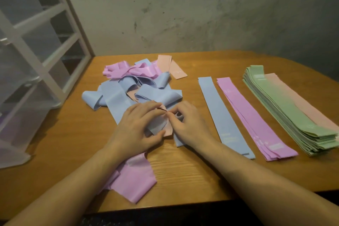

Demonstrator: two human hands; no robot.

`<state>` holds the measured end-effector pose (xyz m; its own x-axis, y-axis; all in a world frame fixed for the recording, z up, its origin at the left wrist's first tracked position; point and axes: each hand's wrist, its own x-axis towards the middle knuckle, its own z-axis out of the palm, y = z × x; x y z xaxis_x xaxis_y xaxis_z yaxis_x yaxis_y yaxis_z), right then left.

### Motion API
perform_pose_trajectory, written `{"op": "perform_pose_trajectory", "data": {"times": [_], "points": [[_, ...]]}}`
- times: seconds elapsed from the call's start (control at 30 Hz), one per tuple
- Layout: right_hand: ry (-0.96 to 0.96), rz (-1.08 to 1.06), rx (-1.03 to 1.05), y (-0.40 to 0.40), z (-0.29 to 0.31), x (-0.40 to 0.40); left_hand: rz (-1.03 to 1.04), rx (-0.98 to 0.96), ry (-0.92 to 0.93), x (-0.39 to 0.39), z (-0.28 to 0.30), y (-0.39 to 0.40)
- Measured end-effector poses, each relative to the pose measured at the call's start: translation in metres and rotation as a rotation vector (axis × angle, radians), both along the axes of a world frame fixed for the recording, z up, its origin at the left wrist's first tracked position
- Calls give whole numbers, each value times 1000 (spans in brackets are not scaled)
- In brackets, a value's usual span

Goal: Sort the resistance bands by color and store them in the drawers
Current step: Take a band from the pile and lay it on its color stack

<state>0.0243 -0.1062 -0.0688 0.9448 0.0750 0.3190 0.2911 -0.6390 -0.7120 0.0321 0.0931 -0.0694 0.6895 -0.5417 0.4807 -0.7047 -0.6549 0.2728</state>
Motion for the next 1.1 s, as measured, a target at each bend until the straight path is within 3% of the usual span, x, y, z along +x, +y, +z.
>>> {"op": "perform_pose_trajectory", "data": {"times": [0.47, 0.63, 0.73, 0.87, 1.0, 1.1], "points": [[-248, 11, 563, -9, 3, -13, 124, -169, 93, 5, 6, -7], [-252, -119, 624, -12, 3, -9, 38, -8, 20, 4, 17, -20], [-223, -80, 648, -12, 2, -8, 15, 43, 127, 3, 21, -30], [-181, -33, 616, -12, 5, -9, -30, 187, 68, 3, 23, -43], [-88, 28, 569, -12, 8, -12, -73, 31, 69, -5, 22, -55], [-28, 67, 622, -14, 10, -13, -98, -133, 303, -12, 27, -60]]}}
